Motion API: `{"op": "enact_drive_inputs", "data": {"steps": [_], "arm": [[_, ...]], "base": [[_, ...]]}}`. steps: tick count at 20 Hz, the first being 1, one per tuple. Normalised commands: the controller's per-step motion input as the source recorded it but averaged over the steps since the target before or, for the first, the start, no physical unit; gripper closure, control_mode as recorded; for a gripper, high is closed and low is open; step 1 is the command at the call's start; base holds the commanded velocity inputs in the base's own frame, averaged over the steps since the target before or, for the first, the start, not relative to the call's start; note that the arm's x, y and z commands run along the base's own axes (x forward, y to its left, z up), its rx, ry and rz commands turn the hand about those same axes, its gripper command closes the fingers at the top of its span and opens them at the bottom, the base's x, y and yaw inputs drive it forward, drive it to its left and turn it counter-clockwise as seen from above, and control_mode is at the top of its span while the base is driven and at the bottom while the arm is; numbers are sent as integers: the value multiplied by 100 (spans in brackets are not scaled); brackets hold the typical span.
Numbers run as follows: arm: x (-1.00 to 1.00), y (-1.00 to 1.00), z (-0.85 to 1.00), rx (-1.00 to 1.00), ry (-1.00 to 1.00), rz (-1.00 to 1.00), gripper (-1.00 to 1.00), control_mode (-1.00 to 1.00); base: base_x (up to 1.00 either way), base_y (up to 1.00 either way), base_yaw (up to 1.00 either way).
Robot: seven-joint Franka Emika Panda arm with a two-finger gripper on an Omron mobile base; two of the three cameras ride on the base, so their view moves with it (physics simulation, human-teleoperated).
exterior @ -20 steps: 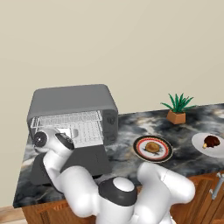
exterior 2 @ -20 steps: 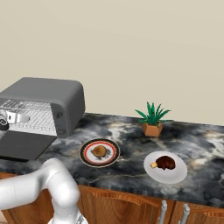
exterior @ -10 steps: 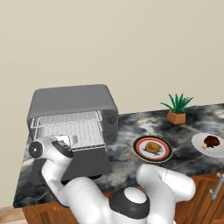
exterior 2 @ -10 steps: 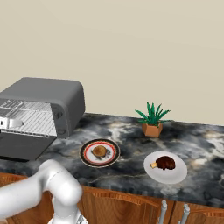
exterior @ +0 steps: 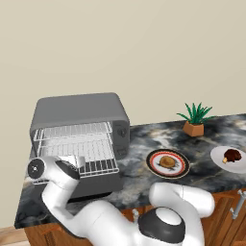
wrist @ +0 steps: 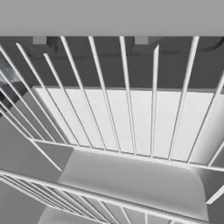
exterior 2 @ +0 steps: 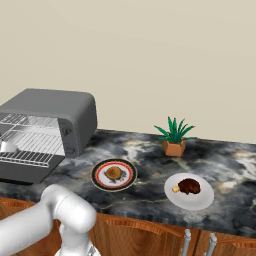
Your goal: Open the toaster oven door. Place the bread on the top rack in the toaster oven and place the steak on the bottom rack.
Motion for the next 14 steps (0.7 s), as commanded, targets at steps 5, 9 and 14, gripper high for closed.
{"op": "enact_drive_inputs", "data": {"steps": [5,9,14], "arm": [[-62,0,-73,0,23,0,-100,-100],[-65,0,-74,0,23,0,-100,-100],[-53,-2,-73,0,23,0,-100,-100]], "base": [[0,0,0],[0,0,0],[0,0,0]]}}
